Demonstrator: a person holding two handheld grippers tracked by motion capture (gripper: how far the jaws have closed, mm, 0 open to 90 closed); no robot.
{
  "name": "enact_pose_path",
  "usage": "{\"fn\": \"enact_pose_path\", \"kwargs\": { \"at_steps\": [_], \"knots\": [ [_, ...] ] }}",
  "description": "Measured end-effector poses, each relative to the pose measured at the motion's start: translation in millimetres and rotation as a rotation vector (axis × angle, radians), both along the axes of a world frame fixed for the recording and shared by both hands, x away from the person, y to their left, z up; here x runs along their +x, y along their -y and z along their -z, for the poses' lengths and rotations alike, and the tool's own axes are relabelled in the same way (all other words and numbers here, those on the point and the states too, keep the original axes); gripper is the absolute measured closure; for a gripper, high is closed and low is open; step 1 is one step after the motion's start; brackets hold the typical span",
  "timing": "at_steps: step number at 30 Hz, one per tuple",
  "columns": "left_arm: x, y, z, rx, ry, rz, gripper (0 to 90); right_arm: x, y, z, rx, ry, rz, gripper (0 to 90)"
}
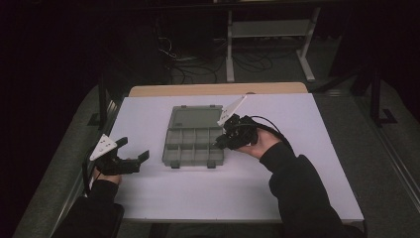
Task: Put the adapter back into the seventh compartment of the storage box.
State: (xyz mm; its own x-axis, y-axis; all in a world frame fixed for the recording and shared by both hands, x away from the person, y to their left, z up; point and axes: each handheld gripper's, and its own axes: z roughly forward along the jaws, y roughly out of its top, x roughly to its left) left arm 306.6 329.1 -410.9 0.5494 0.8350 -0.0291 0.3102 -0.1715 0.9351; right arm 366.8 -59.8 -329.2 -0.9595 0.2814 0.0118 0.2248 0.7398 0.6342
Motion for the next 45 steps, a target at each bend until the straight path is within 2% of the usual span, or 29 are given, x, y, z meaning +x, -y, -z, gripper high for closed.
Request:
{"fn": "enact_pose_path", "kwargs": {
  "at_steps": [8,17,26,45],
  "knots": [
    [0.1,0.0,0.1,-0.001,-0.001,0.001,0.0,8.1,-8.0,-0.6,-0.015,-0.006,-0.002,75.4],
    [-0.4,0.5,-0.1,0.001,0.0,0.002,0.0,16.3,-14.2,4.9,-0.008,-0.022,-0.009,75.4],
    [-0.4,0.4,0.0,0.0,-0.001,0.004,0.0,22.9,-24.6,15.6,-0.003,-0.032,-0.016,75.4],
    [-0.3,0.4,0.0,0.0,-0.002,0.005,0.0,27.6,-40.7,34.3,-0.034,-0.043,-0.036,75.3]
  ]
}}
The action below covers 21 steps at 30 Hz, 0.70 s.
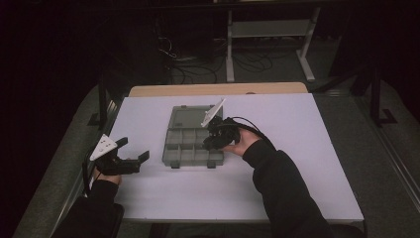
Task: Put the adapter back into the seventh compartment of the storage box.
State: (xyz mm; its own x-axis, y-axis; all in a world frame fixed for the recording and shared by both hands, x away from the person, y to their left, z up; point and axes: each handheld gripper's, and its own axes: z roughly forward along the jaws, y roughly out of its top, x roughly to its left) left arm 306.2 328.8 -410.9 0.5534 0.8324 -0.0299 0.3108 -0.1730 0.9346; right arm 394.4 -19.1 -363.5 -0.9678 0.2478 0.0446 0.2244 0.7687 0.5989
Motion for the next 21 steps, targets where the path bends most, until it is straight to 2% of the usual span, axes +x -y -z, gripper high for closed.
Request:
{"fn": "enact_pose_path", "kwargs": {
  "at_steps": [21],
  "knots": [
    [0.3,-0.3,0.2,-0.003,-0.003,0.003,0.0,10.1,-15.1,22.6,-0.003,-0.016,-0.005,75.3]
  ]
}}
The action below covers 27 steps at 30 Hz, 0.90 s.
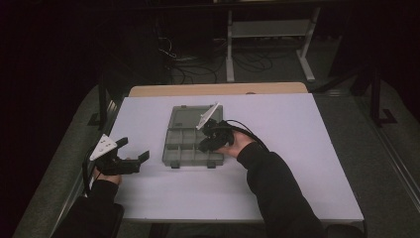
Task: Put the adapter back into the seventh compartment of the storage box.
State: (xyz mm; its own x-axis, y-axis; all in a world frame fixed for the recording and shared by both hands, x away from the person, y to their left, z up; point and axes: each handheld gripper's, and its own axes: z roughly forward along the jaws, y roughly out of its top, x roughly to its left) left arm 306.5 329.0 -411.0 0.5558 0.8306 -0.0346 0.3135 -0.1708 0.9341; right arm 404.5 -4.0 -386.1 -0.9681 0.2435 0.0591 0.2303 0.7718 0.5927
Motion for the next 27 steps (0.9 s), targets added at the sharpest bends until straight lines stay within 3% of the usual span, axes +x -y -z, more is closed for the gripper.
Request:
{"fn": "enact_pose_path", "kwargs": {
  "at_steps": [13,21,27],
  "knots": [
    [0.2,0.1,0.2,0.002,-0.002,0.003,0.0,1.8,-10.9,13.0,-0.026,-0.014,-0.003,74.3],
    [0.0,0.0,0.0,0.0,0.0,0.003,0.0,1.5,-7.2,10.9,-0.015,-0.012,0.023,66.1],
    [0.1,0.4,0.2,0.0,-0.002,0.004,0.0,1.6,-2.1,4.7,0.022,-0.002,0.053,52.2]
  ]
}}
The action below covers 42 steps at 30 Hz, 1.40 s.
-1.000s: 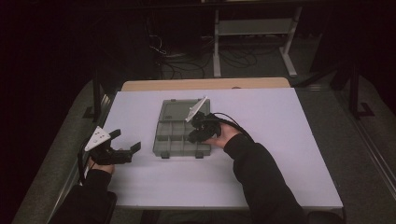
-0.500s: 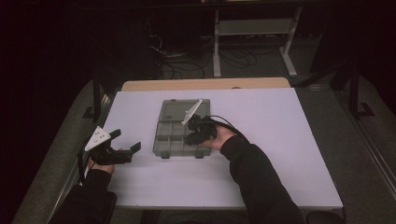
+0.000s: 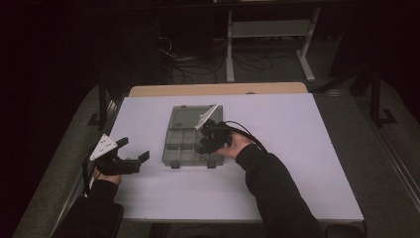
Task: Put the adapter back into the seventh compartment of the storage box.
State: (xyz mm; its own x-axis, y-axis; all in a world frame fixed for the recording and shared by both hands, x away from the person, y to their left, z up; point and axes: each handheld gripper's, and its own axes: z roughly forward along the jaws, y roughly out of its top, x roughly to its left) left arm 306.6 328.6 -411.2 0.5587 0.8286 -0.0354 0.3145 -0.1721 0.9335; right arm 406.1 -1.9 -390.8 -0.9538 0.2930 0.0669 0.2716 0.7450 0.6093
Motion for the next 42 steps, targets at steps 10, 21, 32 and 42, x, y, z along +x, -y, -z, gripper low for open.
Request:
{"fn": "enact_pose_path", "kwargs": {
  "at_steps": [10,21,32,42],
  "knots": [
    [0.4,0.6,-0.1,0.004,0.001,0.004,0.0,-2.0,17.5,-10.7,0.044,-0.006,0.084,31.2],
    [1.9,2.6,0.3,0.009,-0.003,0.006,0.0,-9.7,38.8,-15.9,0.065,0.063,0.168,13.4],
    [3.1,2.9,1.0,0.015,-0.007,-0.002,0.0,-21.7,52.2,-23.2,0.122,0.106,0.185,0.0],
    [3.1,3.0,1.1,0.016,-0.008,-0.004,0.0,-26.7,69.0,-15.1,0.143,0.093,0.225,0.0]
  ]
}}
